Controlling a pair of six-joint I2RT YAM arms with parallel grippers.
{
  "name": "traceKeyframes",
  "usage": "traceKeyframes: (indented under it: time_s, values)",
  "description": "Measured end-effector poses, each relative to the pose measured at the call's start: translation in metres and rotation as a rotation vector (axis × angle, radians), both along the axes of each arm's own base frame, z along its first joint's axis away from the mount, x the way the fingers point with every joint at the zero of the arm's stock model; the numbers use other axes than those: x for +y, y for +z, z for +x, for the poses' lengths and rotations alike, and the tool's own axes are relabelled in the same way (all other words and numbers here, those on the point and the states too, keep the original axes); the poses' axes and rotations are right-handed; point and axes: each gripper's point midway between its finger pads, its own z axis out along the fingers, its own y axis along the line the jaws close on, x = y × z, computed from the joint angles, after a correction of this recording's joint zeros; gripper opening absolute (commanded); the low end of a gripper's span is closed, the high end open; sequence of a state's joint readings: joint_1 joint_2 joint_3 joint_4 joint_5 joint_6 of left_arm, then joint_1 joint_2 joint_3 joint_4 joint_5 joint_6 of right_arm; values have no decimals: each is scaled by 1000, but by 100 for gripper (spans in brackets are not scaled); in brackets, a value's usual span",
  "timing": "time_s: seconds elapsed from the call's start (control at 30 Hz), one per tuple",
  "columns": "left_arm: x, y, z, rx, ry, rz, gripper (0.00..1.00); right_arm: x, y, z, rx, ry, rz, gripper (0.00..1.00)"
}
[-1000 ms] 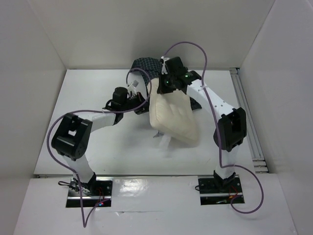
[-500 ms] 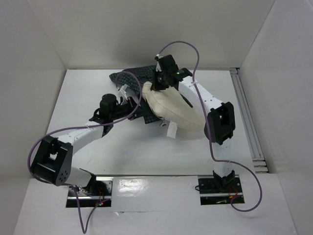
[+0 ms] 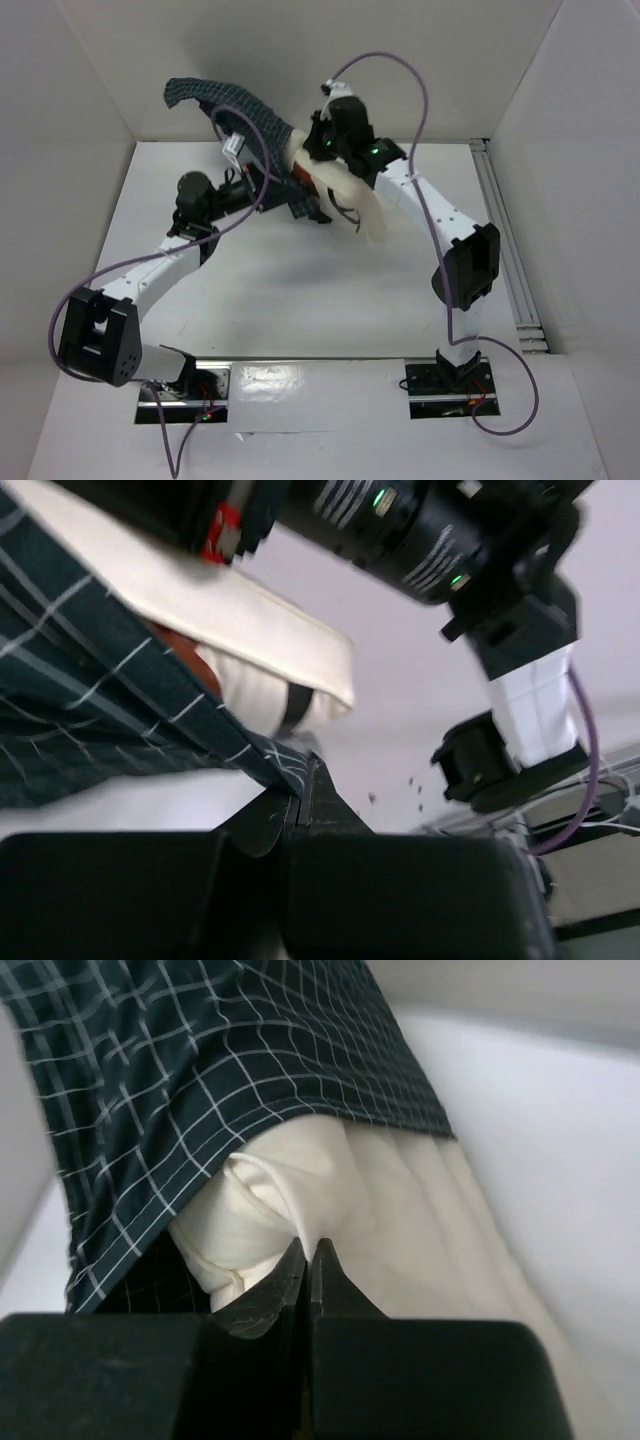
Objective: Put the pillow into the pillowcase
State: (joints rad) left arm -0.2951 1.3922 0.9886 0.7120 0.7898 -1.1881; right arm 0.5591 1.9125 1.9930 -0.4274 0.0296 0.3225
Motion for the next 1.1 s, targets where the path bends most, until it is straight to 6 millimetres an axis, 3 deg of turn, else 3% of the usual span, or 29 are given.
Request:
traceKeyframes:
  time_s: [0.1,0.13,0.2,0.27,0.3,0.37,0.4,0.5,0.53,0.63,0.67,0.77,0.87,0.93,1.0,1.1]
  values:
    - [6,-78,-33,202,-12,25,0,37,-82,-24,111,69,-60,0]
    - [8,-106,-48,291,-24,42,0,54,-120,-38,171,105,-72,0]
    - [13,-146,-72,415,-13,97,6,83,-172,-73,266,186,-84,0]
    - [25,-167,-83,503,41,169,40,97,-202,-106,328,245,-106,0]
    - [30,-166,-89,507,49,208,69,100,-207,-115,346,265,-106,0]
    - [36,-140,-92,438,64,257,74,99,-216,-124,377,282,-113,4]
    - [41,-108,-94,338,83,262,74,96,-219,-124,384,276,-117,23]
    - [63,-25,-87,72,190,279,65,87,-215,-115,375,244,-115,58]
    - [71,-5,-84,10,230,284,57,84,-210,-113,367,233,-110,63]
    - [89,22,-73,-74,333,337,52,68,-188,-111,321,190,-112,72]
    - [93,21,-66,-68,354,364,51,61,-178,-112,306,171,-113,77]
    - [98,5,-29,6,398,456,53,37,-134,-114,237,101,-101,80]
    - [99,-37,20,122,452,594,56,2,-83,-114,164,-3,-51,80]
    - [95,-79,46,218,474,718,63,-38,-63,-112,149,-103,-2,81]
    - [89,-114,63,277,491,841,68,-91,-64,-106,167,-222,44,81]
    - [83,-147,81,317,531,994,72,-176,-111,-107,285,-405,105,84]
